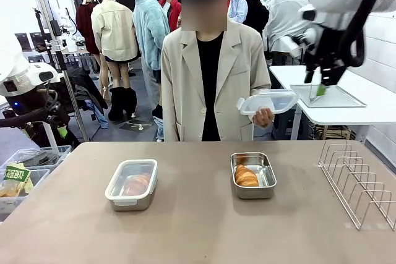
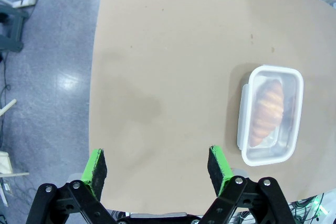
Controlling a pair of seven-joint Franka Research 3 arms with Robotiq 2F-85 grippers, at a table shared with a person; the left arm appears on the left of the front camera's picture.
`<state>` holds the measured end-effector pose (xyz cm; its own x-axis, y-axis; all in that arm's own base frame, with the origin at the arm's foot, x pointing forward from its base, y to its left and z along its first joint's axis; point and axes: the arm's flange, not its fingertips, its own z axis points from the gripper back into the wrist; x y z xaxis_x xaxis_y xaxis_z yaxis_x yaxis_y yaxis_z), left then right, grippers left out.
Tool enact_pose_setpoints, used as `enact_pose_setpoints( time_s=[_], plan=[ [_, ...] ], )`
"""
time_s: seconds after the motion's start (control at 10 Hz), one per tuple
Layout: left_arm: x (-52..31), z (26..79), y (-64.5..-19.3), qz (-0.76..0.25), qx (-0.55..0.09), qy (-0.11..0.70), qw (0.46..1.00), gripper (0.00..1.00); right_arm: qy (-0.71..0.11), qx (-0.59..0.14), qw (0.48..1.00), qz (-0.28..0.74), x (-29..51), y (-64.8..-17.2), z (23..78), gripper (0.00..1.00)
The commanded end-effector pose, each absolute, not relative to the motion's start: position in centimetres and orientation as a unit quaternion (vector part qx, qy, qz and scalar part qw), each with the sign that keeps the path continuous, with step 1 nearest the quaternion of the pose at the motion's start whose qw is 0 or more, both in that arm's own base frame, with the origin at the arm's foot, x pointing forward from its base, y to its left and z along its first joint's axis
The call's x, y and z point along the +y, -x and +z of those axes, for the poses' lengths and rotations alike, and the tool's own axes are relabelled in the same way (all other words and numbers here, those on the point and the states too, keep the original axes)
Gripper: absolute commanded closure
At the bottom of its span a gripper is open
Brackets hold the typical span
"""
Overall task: Place the bread in airtight containers.
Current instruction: Release when the human grabs the Airtight Container lid.
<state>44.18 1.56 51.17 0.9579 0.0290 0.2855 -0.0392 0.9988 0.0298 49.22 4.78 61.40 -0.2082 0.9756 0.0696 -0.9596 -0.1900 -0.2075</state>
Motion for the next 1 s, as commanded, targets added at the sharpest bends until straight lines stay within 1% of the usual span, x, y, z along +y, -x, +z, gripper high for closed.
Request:
enact_pose_setpoints(
  time_s=[0.0,0.1,0.2,0.3,0.4,0.7,0.8,0.9],
  plan=[
    [1.5,51.3,-44.3,0.017,-0.149,-0.018,0.988,0.0,-0.022,-0.108,0.622,0.775,1.7,-50.3,60.7,0.0],
    [1.5,51.3,-44.3,0.017,-0.149,-0.018,0.988,0.0,-0.055,-0.104,0.611,0.783,0.1,-50.7,59.9,0.0],
    [1.5,51.3,-44.3,0.017,-0.149,-0.018,0.988,0.0,-0.078,-0.102,0.611,0.781,-0.9,-51.2,58.7,0.0],
    [1.5,51.3,-44.3,0.017,-0.149,-0.018,0.988,0.0,-0.102,-0.095,0.62,0.772,-1.5,-51.6,57.2,0.0],
    [1.5,51.3,-44.3,0.017,-0.149,-0.018,0.988,0.0,-0.115,-0.099,0.641,0.753,-2.2,-51.8,56.1,0.0],
    [1.5,51.3,-44.3,0.017,-0.149,-0.018,0.988,0.0,-0.132,-0.115,0.652,0.738,-3.9,-51.1,54.0,0.0],
    [1.5,51.3,-44.3,0.017,-0.149,-0.018,0.988,0.0,-0.124,-0.117,0.647,0.744,-3.9,-50.5,53.2,0.0],
    [1.5,51.3,-44.3,0.017,-0.149,-0.018,0.988,0.0,-0.119,-0.101,0.65,0.744,-4.0,-51.5,53.9,0.0]
  ],
)
